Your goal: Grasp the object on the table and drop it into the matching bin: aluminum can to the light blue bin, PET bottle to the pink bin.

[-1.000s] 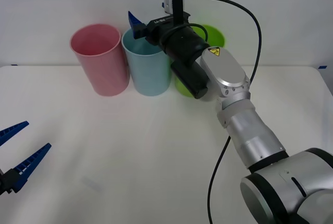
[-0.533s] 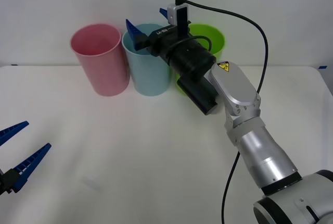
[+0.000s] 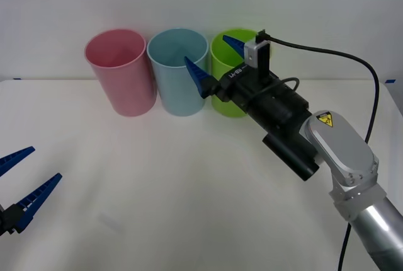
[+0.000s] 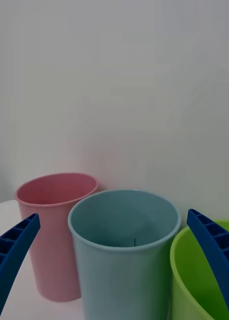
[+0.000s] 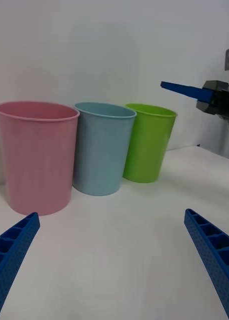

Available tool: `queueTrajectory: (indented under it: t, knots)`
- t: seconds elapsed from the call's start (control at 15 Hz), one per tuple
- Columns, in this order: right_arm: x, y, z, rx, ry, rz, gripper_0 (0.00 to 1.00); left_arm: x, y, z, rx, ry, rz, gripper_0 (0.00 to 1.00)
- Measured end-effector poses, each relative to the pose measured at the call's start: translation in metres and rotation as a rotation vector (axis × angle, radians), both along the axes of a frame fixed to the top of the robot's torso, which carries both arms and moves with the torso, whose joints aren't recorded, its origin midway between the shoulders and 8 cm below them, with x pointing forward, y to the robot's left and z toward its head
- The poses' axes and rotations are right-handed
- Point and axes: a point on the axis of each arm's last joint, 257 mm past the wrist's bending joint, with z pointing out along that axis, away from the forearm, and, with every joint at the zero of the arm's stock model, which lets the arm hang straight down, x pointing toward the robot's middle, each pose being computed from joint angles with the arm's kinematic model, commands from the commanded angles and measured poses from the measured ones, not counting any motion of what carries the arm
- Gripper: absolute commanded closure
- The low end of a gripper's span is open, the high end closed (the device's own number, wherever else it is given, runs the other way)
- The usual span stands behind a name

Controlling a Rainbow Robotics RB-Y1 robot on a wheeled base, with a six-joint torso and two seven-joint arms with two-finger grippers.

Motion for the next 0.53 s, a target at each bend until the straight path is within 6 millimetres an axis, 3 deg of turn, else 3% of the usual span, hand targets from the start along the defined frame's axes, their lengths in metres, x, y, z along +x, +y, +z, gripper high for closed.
queueTrajectory:
  t: [0.53]
  knots:
    - [-0.077,-0.068,-0.046,-0.080,0.047,0.016,0.00,0.000,0.000,0.000,0.000,0.000,0.000,0.00]
